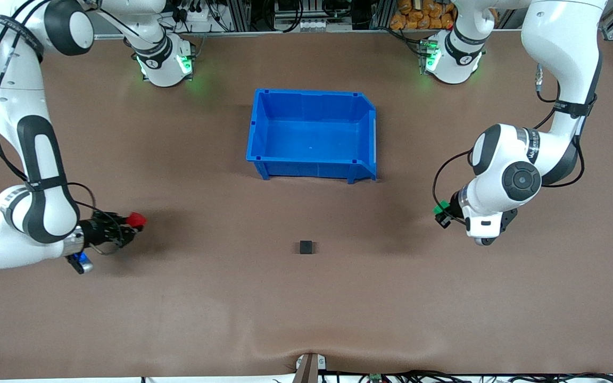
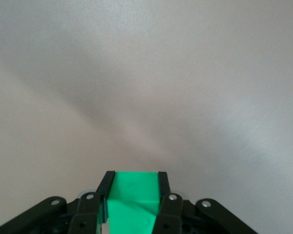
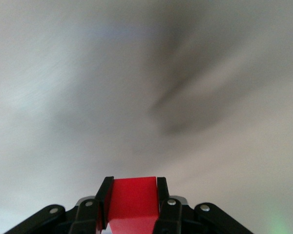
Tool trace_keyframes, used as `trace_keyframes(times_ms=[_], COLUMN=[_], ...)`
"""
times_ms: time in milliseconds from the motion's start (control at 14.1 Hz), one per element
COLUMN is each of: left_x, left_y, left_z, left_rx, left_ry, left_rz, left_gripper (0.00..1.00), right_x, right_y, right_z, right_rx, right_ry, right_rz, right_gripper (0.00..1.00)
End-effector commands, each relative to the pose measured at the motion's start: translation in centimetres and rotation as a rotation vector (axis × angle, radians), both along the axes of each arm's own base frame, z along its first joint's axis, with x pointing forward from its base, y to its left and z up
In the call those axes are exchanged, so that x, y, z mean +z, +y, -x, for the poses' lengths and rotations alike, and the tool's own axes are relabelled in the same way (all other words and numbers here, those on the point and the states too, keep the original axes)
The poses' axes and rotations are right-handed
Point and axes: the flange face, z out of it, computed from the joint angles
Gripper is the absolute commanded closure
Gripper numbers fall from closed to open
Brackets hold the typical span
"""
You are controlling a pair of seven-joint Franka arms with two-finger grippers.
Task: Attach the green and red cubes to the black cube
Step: 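Carry the red cube and the green cube toward the black cube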
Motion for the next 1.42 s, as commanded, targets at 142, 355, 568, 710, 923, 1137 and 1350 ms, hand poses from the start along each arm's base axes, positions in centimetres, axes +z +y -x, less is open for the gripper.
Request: trace_keyframes(times_ms=[142, 355, 568, 710, 923, 1137, 1350], left_x=[-0.9, -2.5, -3.1, -4.5, -4.6, -5.4, -6.4], left_y=[-6.6, -10.4, -11.9, -13.4, -15.0, -16.8, -17.9], left_z=[-5.0, -4.9, -5.2, -6.5, -6.3, -6.4, -6.4], left_rx=[0.352, 0.523, 0.631, 0.687, 0.703, 0.744, 0.778], left_ry=[-0.039, -0.033, -0.036, -0.039, -0.04, -0.067, -0.084], left_rz=[0.019, 0.014, 0.017, 0.03, 0.036, 0.073, 0.093], left_gripper=[1.0, 1.0, 1.0, 1.0, 1.0, 1.0, 1.0], right_x=[3.1, 3.0, 0.1, -1.0, -2.4, -3.1, -3.2], right_y=[14.7, 23.2, 29.2, 32.6, 36.3, 38.4, 40.0], right_z=[-2.3, -2.9, -1.8, -1.1, 0.3, 1.5, 2.1], right_rx=[-0.395, -0.609, -0.708, -0.771, -0.775, -0.774, -0.799], right_ry=[0.117, 0.068, 0.041, 0.012, -0.018, -0.004, -0.024], right_rz=[0.126, 0.119, 0.153, 0.16, 0.161, 0.171, 0.163], right_gripper=[1.0, 1.0, 1.0, 1.0, 1.0, 1.0, 1.0])
